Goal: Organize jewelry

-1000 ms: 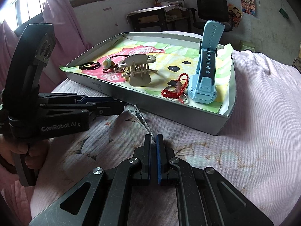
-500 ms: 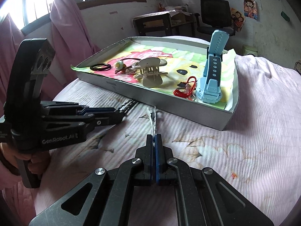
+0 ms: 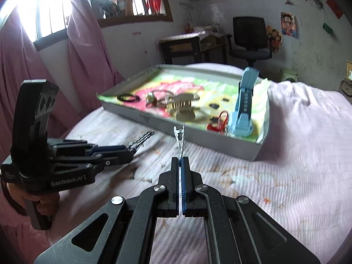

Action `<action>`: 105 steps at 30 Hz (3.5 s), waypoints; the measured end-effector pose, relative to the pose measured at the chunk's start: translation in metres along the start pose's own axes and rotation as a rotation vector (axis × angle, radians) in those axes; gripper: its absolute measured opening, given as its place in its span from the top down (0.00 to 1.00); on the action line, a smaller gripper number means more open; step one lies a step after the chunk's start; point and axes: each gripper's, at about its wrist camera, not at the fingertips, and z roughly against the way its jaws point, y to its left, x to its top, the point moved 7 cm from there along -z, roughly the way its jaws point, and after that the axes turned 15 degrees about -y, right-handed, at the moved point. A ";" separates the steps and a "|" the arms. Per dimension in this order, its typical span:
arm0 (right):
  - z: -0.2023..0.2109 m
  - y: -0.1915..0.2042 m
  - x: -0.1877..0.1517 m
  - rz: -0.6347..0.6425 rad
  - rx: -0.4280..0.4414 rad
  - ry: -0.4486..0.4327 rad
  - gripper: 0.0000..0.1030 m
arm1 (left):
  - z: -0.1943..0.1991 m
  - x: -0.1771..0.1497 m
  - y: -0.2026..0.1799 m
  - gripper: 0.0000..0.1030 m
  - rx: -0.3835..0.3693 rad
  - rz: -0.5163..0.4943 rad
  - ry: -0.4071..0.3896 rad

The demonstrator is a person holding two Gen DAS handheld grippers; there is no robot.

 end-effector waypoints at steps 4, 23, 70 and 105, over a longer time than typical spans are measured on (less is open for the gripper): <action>0.000 -0.001 0.011 -0.004 -0.017 -0.052 0.98 | 0.011 0.013 0.005 0.88 0.007 0.006 -0.037; -0.061 -0.015 0.057 -0.035 -0.154 -0.106 0.98 | -0.014 0.089 0.069 0.88 0.105 0.044 -0.109; -0.038 0.005 0.052 -0.006 -0.193 -0.118 0.65 | 0.029 0.076 0.087 0.18 0.214 0.080 -0.236; 0.128 0.063 0.033 0.020 -0.236 -0.392 0.01 | 0.183 0.008 0.054 0.00 0.270 0.074 -0.463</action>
